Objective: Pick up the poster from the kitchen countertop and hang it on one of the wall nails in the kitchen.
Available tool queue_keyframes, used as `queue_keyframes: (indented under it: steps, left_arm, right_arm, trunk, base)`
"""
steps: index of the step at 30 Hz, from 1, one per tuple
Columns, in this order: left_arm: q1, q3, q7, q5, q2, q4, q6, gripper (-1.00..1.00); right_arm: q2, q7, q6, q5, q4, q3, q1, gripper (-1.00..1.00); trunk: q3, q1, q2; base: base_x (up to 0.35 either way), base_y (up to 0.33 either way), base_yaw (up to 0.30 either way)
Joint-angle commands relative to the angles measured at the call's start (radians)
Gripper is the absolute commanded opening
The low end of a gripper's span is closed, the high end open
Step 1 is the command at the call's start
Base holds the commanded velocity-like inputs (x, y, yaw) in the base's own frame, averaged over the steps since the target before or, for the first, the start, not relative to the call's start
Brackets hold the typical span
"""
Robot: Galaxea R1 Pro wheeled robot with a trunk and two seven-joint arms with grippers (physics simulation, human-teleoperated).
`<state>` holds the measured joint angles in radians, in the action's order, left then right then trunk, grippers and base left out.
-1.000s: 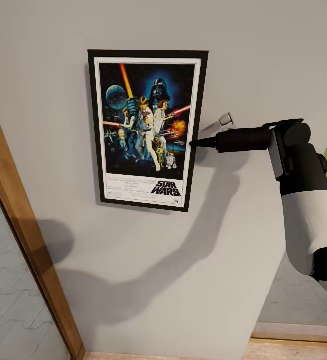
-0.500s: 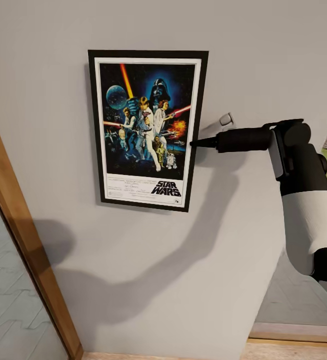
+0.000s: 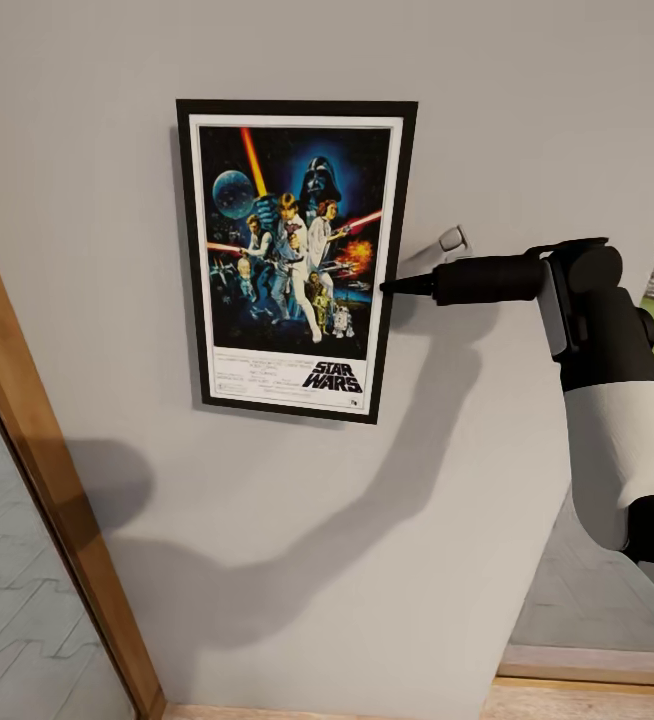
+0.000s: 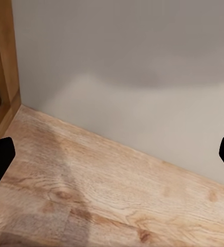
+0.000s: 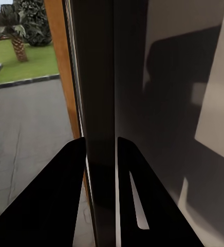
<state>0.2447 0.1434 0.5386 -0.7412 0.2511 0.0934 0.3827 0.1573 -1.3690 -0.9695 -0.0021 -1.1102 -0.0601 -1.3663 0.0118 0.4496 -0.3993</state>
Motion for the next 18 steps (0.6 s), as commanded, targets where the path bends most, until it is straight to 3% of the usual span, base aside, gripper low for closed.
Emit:
queue_keyframes:
  steps: [1,18]
  left_arm:
    - [0.001,0.008,0.003,-0.009,0.000,-0.001,0.004,1.00]
    - [-0.001,0.006,0.006,-0.010,0.001,-0.001,0.003,1.00]
  right_arm:
    - [0.001,-0.004,-0.011,-0.001,0.000,-0.001,-0.001,-1.00]
    - [0.002,-0.002,-0.009,0.002,0.001,0.002,-0.001,-1.00]
  trunk:
    - [0.000,0.000,-0.001]
    - [0.000,0.000,-0.001]
  base:
    - [0.000,0.000,0.000]
    - [0.000,0.000,0.000]
